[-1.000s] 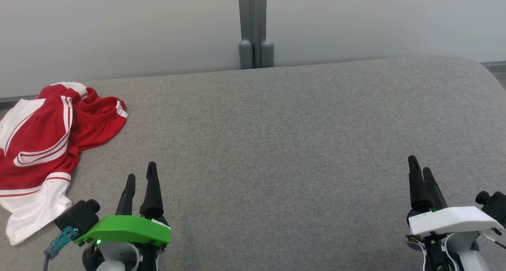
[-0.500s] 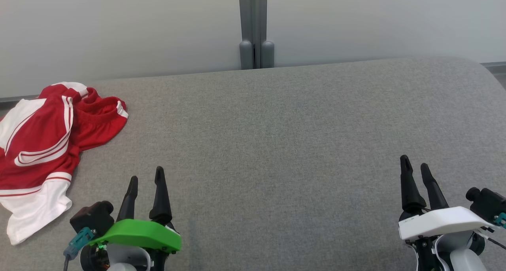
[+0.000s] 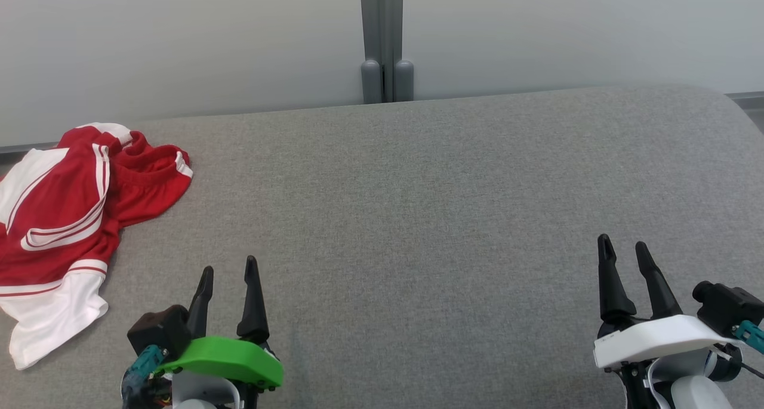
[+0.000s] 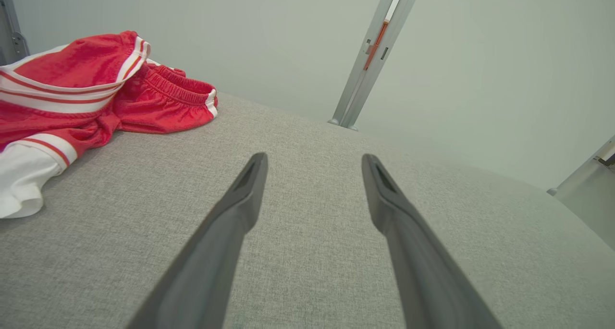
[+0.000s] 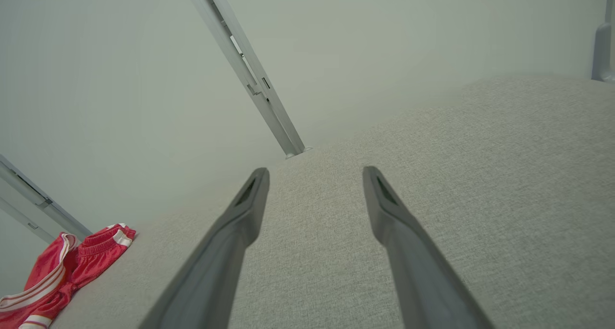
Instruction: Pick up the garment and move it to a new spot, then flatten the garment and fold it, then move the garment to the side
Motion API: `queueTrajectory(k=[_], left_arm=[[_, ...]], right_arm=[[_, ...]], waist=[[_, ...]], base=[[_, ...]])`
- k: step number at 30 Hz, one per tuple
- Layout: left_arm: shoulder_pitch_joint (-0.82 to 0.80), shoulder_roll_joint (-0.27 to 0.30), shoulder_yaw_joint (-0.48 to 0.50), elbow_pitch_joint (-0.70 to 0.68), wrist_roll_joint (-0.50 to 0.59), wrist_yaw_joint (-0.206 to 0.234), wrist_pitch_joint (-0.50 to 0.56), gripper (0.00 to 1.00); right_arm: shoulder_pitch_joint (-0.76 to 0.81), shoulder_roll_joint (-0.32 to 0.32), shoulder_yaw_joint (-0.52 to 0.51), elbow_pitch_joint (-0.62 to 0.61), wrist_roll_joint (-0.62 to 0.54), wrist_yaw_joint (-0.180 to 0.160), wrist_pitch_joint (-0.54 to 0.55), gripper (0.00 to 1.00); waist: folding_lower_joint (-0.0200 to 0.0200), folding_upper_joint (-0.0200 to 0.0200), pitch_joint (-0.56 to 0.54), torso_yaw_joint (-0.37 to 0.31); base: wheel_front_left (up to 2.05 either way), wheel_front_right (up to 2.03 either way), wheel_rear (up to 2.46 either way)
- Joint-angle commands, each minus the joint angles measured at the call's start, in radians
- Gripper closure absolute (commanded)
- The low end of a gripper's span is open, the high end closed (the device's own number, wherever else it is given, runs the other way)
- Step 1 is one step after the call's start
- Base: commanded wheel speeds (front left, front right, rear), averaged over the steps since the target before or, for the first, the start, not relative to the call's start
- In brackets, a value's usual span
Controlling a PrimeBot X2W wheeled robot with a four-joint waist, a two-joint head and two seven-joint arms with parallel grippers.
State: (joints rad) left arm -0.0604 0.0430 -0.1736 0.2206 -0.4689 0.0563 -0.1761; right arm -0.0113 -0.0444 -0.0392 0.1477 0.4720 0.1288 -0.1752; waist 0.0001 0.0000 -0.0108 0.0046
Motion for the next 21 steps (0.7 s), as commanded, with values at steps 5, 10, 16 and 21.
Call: queueTrajectory(k=[5, 10, 16, 21], left_arm=[[-0.005, 0.008, -0.011, 0.008, 0.062, 0.009, -0.019, 0.00], [-0.008, 0.008, -0.018, 0.021, 0.098, 0.014, -0.031, 0.00], [-0.008, 0.009, -0.024, 0.038, 0.133, 0.018, -0.042, 0.00], [-0.009, 0.009, -0.029, 0.048, 0.161, 0.023, -0.052, 0.00]], right_arm=[[-0.016, -0.006, 0.007, -0.006, -0.075, 0.003, -0.019, 0.00], [-0.019, -0.006, 0.014, -0.003, -0.124, 0.003, -0.031, 0.00], [-0.020, -0.007, 0.022, -0.001, -0.177, 0.003, -0.043, 0.00], [-0.018, -0.007, 0.027, -0.001, -0.224, 0.003, -0.052, 0.00]], waist=[[0.0000, 0.0000, 0.002, 0.002], [0.0000, 0.0000, 0.004, 0.003], [0.0000, 0.0000, 0.005, 0.004], [0.0000, 0.0000, 0.007, 0.005]], base=[[0.00, 0.00, 0.00], [0.00, 0.00, 0.00], [0.00, 0.00, 0.00], [0.00, 0.00, 0.00]])
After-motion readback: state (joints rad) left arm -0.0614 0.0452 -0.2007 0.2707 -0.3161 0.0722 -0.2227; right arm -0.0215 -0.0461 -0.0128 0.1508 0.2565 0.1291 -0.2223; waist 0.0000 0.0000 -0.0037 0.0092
